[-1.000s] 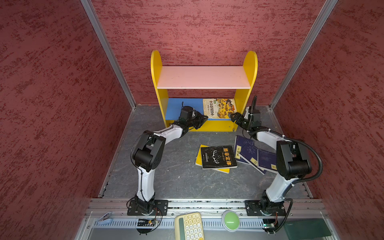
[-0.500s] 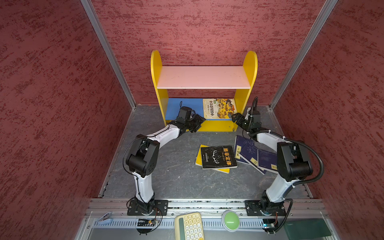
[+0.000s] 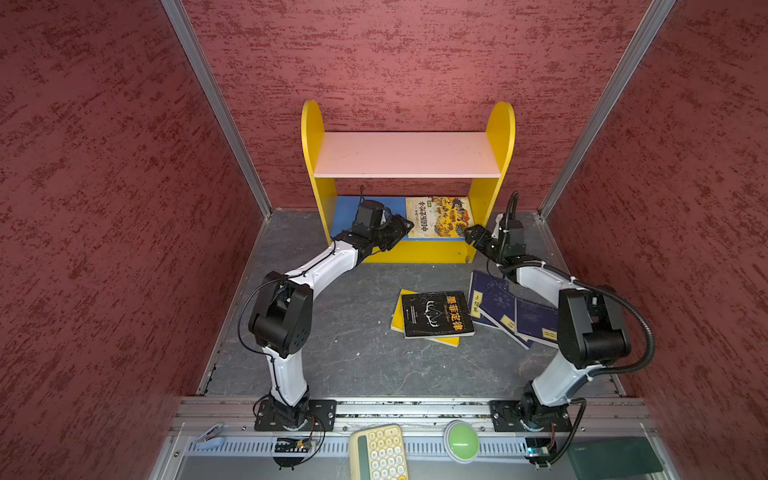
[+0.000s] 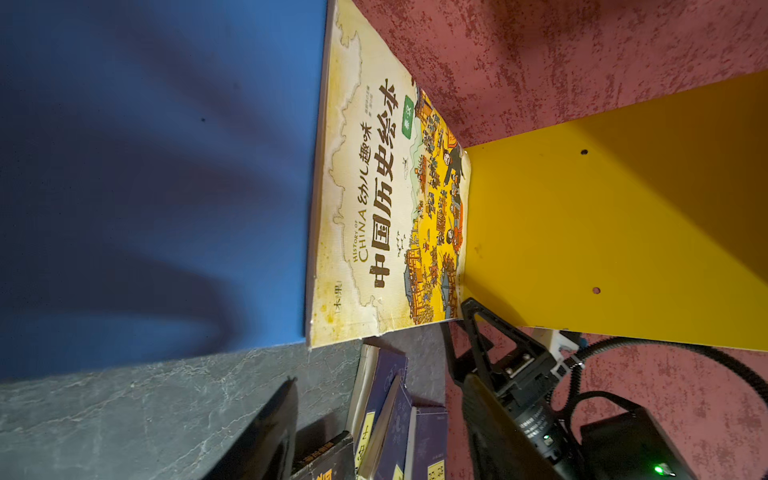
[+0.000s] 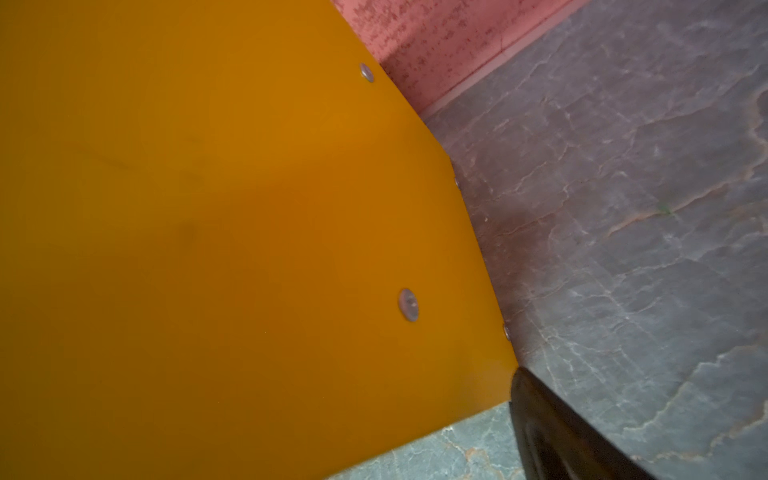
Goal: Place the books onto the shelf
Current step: 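Move both grippers down to the black book on the floor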
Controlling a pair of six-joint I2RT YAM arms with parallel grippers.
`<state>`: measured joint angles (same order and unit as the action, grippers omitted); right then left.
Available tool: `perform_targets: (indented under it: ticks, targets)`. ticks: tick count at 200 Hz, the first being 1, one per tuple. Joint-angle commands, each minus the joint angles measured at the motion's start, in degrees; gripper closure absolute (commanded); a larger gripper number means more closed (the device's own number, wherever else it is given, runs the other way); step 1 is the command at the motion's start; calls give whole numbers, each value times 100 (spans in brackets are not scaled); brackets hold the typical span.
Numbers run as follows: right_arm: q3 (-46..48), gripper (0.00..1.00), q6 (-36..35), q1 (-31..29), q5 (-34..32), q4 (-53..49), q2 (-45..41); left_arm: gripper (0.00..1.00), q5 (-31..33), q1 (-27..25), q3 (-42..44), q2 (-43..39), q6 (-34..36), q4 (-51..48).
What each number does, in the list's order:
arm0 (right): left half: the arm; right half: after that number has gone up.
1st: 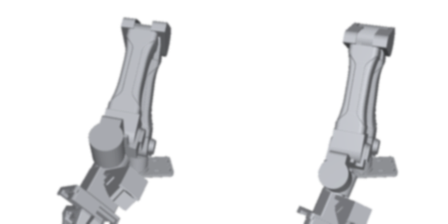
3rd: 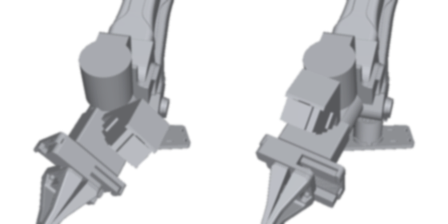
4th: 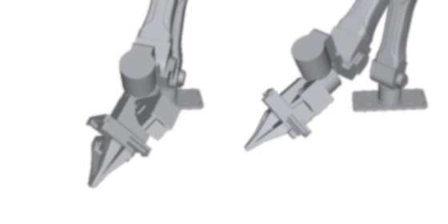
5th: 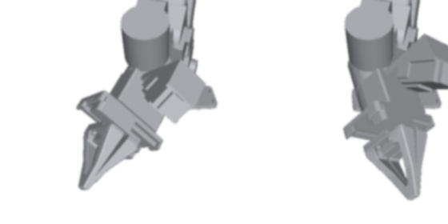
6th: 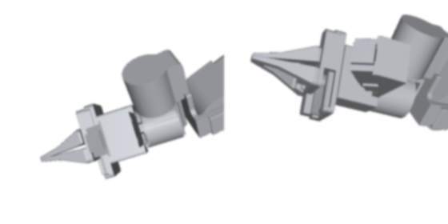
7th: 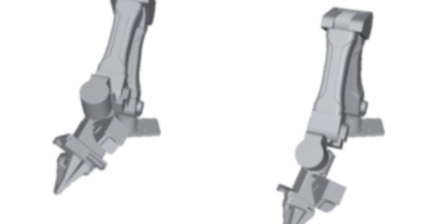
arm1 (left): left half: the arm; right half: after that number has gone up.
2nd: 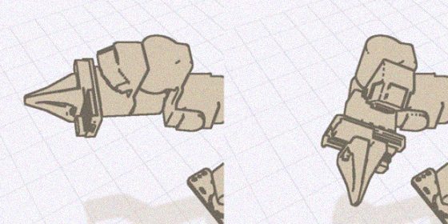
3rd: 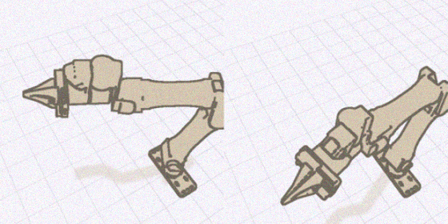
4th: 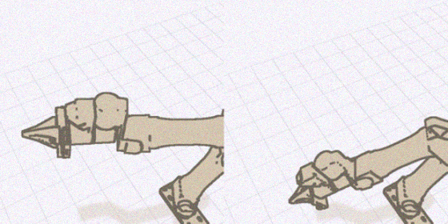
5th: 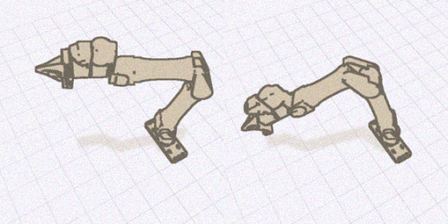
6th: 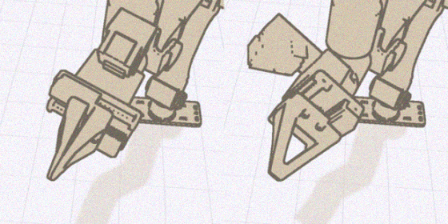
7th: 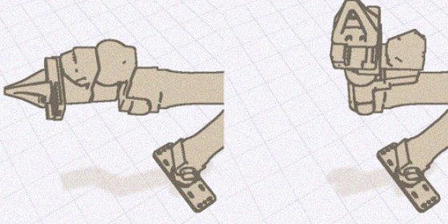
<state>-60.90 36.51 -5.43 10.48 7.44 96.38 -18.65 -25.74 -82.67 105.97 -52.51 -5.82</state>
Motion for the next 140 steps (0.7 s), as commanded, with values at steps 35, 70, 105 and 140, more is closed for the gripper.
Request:
perform_targets:
  ticks: [35,70,105,140]
  targets:
    - [285,4,-250,-22,358,-512,-934,28,371,-135,919,-871,635,-112]
    - [779,3,-281,-113,437,-908,-1575,19,916,-446,1657,-1496,658,-330]
    - [1474,3,-220,-230,465,-1185,-2207,8,1520,-915,2311,-2004,447,-575]
    - [2107,3,-203,-342,789,-1463,-2649,7,1751,-1378,2918,-2359,10,-610]
